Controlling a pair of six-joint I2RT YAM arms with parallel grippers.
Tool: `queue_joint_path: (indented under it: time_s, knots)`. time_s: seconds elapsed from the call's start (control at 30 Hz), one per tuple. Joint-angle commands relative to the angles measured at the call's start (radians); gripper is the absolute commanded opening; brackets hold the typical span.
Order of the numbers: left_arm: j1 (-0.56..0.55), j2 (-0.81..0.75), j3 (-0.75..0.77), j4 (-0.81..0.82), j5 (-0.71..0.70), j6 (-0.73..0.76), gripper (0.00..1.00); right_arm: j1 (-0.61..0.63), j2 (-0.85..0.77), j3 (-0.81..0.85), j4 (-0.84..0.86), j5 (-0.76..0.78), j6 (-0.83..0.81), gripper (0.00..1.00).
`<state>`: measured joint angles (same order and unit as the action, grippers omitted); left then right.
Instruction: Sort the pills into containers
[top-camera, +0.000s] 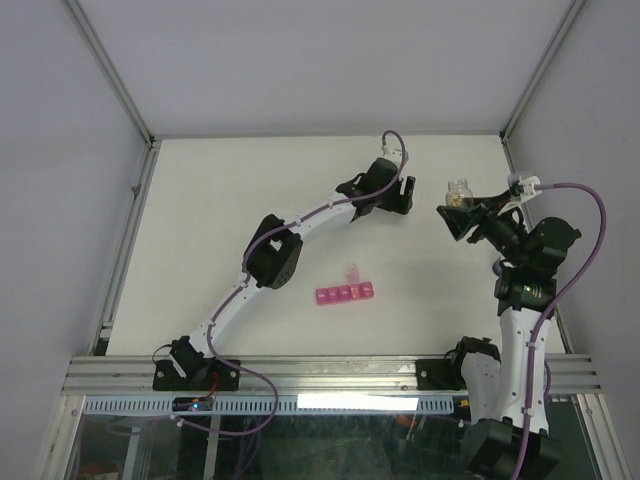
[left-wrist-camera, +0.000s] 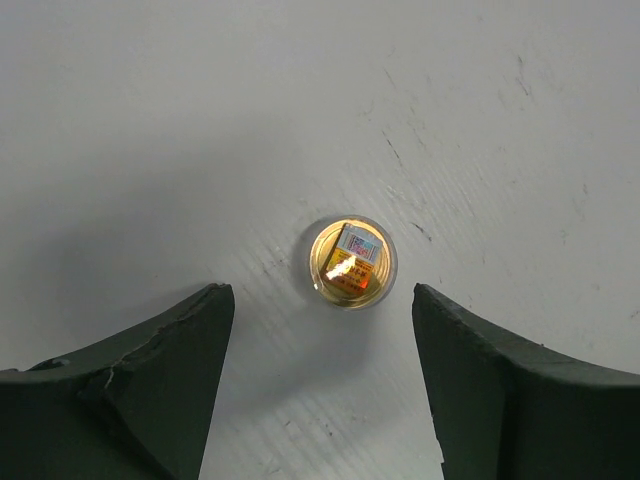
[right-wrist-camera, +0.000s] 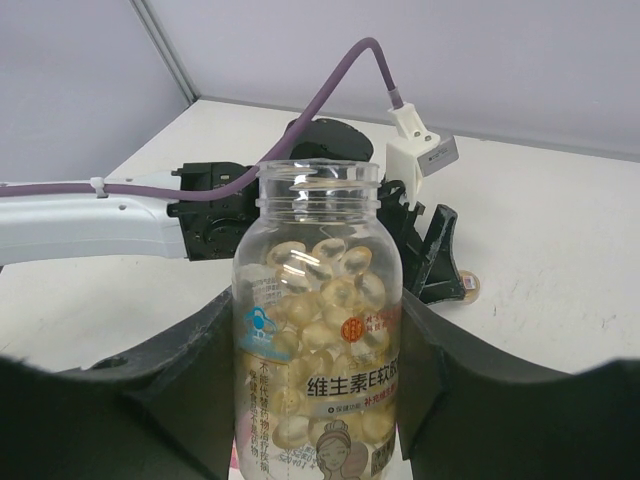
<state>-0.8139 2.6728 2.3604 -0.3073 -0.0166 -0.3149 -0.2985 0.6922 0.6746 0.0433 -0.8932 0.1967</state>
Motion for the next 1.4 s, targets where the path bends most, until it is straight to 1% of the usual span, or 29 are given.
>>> queue_joint_path:
  time_s: [0.0, 0.2, 0.43, 0.6, 0.73, 0.87, 1.1, 1.23, 1.37]
  knots:
    - [0.0, 0.006, 0.069, 0.065, 0.011, -0.066, 0.72, -0.014, -0.013, 0.014, 0.061, 0.0, 0.026, 0.0]
    - [-0.008, 0.032, 0.094, 0.066, 0.001, -0.082, 0.71, -0.019, -0.017, 0.008, 0.074, -0.012, 0.04, 0.0]
    - [-0.011, 0.079, 0.14, 0.077, 0.024, -0.098, 0.7, -0.024, -0.018, 0.005, 0.076, -0.018, 0.043, 0.0]
    - [-0.011, 0.084, 0.143, 0.112, 0.05, -0.099, 0.66, -0.025, -0.016, 0.003, 0.08, -0.022, 0.045, 0.0]
    - [-0.012, 0.101, 0.164, 0.129, 0.063, -0.101, 0.61, -0.027, -0.014, 0.001, 0.084, -0.025, 0.048, 0.0]
    - [-0.011, 0.115, 0.167, 0.15, 0.086, -0.114, 0.59, -0.031, -0.014, -0.001, 0.087, -0.029, 0.051, 0.0]
    - [-0.01, 0.128, 0.168, 0.179, 0.151, -0.135, 0.49, -0.033, -0.013, -0.003, 0.089, -0.034, 0.053, 0.0]
    - [-0.012, 0.118, 0.148, 0.188, 0.211, -0.117, 0.46, -0.036, -0.011, -0.003, 0.089, -0.036, 0.052, 0.0]
    - [-0.022, 0.093, 0.1, 0.212, 0.275, -0.066, 0.45, -0.038, -0.011, -0.004, 0.089, -0.039, 0.054, 0.0]
